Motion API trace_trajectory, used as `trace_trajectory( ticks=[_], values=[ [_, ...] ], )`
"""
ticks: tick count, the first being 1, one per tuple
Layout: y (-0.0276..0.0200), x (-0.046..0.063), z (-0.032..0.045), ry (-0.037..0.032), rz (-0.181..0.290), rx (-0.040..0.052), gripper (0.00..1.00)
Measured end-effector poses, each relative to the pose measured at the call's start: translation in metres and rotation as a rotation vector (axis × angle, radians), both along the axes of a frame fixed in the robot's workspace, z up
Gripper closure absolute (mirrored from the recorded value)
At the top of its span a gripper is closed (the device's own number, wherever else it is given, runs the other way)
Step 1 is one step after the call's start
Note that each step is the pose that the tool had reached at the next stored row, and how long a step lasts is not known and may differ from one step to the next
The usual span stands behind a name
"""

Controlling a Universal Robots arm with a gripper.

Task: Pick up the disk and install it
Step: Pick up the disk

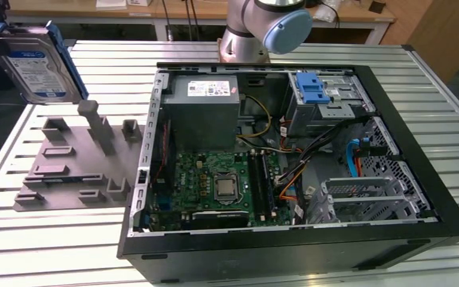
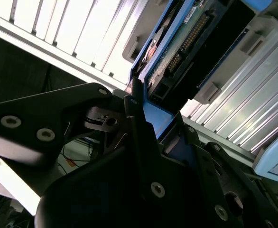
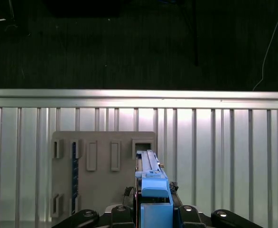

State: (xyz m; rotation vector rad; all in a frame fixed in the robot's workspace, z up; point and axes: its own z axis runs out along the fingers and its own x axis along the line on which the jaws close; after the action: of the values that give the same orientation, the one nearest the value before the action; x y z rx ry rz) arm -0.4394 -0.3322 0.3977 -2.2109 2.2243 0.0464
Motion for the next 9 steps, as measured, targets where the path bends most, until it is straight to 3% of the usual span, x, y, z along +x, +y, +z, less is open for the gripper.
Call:
trace_trajectory(
  ticks=[9],
  values=[
    [0.0000, 0.0000, 0.0041, 0.0000, 0.000, 0.0000, 0.64]
  ],
)
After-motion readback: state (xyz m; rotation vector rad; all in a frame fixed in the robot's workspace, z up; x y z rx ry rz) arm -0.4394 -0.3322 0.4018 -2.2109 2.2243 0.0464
